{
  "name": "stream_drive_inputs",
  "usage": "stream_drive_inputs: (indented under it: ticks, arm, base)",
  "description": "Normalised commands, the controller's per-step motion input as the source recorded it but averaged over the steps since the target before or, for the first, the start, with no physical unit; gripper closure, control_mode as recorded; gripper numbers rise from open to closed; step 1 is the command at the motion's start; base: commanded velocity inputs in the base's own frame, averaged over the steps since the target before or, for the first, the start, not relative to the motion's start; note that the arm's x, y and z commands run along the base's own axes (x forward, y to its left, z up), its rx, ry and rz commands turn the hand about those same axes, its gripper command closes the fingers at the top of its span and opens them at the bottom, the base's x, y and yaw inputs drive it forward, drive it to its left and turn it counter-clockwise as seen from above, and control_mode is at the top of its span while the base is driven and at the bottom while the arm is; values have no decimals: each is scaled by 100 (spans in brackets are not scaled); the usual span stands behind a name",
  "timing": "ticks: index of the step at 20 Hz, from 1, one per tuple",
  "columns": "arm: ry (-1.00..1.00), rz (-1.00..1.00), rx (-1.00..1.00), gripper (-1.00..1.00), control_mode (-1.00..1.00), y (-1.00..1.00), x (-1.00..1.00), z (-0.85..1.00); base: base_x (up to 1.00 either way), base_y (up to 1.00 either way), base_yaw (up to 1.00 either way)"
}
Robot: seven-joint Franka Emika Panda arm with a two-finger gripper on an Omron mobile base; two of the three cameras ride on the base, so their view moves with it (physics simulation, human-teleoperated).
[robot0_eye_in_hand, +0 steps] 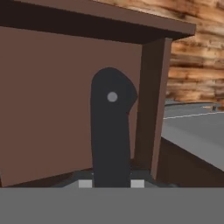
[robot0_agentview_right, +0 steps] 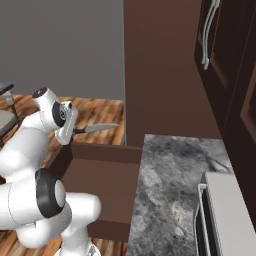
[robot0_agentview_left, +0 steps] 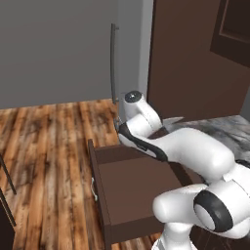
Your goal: Pick up the knife from the drawer and place it on the cutting board. Then place the meat from the plate to the cutting board.
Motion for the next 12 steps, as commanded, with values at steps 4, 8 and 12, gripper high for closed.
stream_drive_inputs:
  ticks: [4, 8, 12]
  arm:
    - [-24, 0, 6, 100, -100, -44, -61, 5]
    - [-10, 0, 2, 100, -100, -15, -55, 16]
    - [-6, 0, 5, 100, -100, -13, -63, 44]
  base:
    - [0, 0, 0]
    - [0, 0, 0]
    - [0, 0, 0]
